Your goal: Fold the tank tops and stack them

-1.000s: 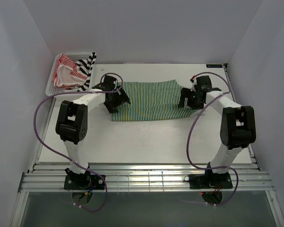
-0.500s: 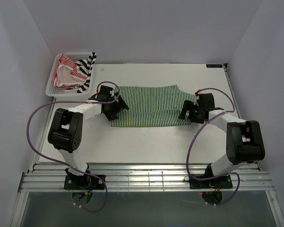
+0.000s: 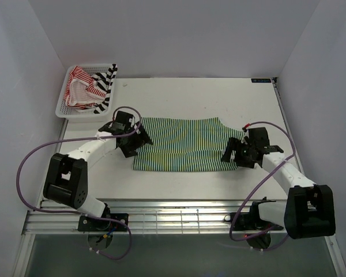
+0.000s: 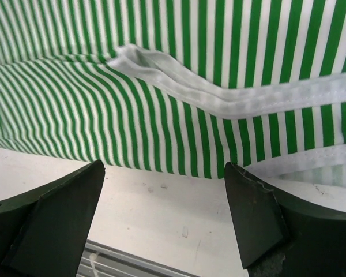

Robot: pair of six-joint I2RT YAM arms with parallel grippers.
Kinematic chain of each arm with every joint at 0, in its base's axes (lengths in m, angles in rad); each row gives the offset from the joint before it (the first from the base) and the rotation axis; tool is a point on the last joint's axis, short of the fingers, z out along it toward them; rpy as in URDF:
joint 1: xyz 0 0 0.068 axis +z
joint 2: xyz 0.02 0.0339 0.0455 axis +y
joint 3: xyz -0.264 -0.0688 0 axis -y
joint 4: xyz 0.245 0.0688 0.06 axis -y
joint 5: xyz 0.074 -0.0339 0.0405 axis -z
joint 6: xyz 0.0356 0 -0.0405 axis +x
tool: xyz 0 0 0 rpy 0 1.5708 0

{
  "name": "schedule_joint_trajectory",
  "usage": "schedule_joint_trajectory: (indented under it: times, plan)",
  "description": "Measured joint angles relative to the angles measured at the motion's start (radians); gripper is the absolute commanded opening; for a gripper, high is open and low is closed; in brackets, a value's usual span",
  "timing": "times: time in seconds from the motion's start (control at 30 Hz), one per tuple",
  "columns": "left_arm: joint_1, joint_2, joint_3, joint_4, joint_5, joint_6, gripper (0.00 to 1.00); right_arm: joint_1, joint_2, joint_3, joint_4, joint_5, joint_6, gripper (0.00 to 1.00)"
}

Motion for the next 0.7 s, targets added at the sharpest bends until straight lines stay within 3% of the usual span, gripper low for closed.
schedule_joint_trajectory:
  times: [0.23, 0.43, 0.7]
  plan:
    - [0.000, 0.075, 0.311, -0.056, -0.117, 0.085, 0.98, 0.000, 0.057, 0.297, -0.066, 0.002, -0.061, 0.90]
    - [0.023, 0.357, 0.617, -0.068, -0.200, 0.171, 0.98, 0.002, 0.275, 0.572, -0.026, 0.061, -0.084, 0.90]
    - [0.106, 0.637, 0.820, -0.108, -0.210, 0.242, 0.98, 0.007, 0.539, 0.791, -0.043, 0.106, -0.111, 0.90]
